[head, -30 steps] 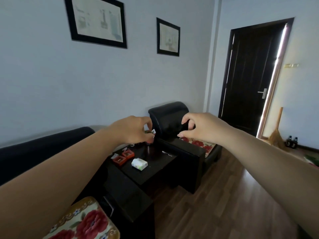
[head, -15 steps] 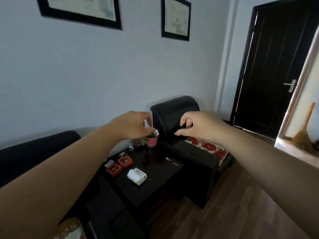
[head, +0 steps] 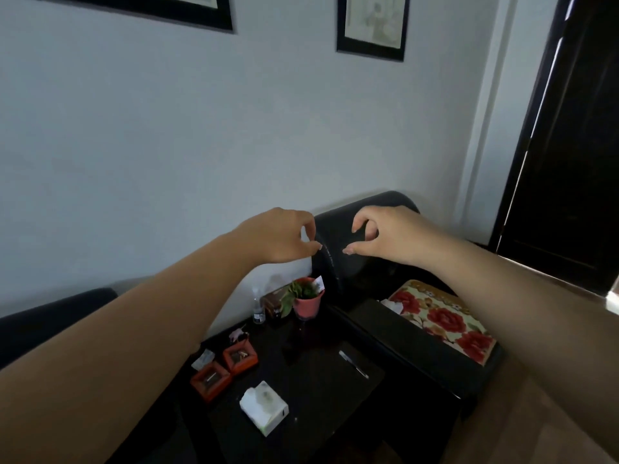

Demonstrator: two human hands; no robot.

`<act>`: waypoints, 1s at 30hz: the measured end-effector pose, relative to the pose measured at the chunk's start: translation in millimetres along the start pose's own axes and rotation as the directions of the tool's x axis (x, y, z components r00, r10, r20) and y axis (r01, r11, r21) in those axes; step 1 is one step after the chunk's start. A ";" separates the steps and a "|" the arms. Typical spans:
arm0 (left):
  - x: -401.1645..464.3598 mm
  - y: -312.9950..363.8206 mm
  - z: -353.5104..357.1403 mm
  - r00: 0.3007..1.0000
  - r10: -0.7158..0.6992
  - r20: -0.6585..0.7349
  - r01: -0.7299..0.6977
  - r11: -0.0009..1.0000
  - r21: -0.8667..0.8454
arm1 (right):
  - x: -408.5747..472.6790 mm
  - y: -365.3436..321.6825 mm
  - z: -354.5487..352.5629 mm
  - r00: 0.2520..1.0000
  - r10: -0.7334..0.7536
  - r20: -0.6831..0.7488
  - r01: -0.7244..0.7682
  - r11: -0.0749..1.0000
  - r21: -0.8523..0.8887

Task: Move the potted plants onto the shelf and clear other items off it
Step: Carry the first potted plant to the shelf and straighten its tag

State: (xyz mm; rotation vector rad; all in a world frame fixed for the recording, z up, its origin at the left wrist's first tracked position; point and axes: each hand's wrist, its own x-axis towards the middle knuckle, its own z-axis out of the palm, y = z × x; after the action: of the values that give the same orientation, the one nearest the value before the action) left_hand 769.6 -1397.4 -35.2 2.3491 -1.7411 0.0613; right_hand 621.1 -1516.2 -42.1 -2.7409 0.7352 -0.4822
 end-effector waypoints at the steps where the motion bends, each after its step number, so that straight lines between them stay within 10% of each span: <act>1: 19.6 -5.0 3.8 1.000 -0.010 -0.004 0.010 1.000 -0.005 | 18.5 12.2 1.3 1.000 -0.004 0.007 0.004 1.000 0.005; 19: 282.9 -79.2 103.9 0.926 -0.376 0.036 0.378 0.923 -0.067 | 308.0 189.4 62.6 0.951 -0.260 0.168 0.242 0.963 0.122; 30: 358.0 -157.7 248.7 0.906 -0.397 0.145 0.405 0.914 -0.030 | 382.3 260.1 227.1 0.930 -0.279 0.240 0.223 0.946 0.236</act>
State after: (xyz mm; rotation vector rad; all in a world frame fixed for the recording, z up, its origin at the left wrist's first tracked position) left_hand 1002.7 -1739.7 -243.4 2.6675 -1.2504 -0.2195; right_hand 906.6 -1896.3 -240.6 -2.6401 0.2498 -0.2090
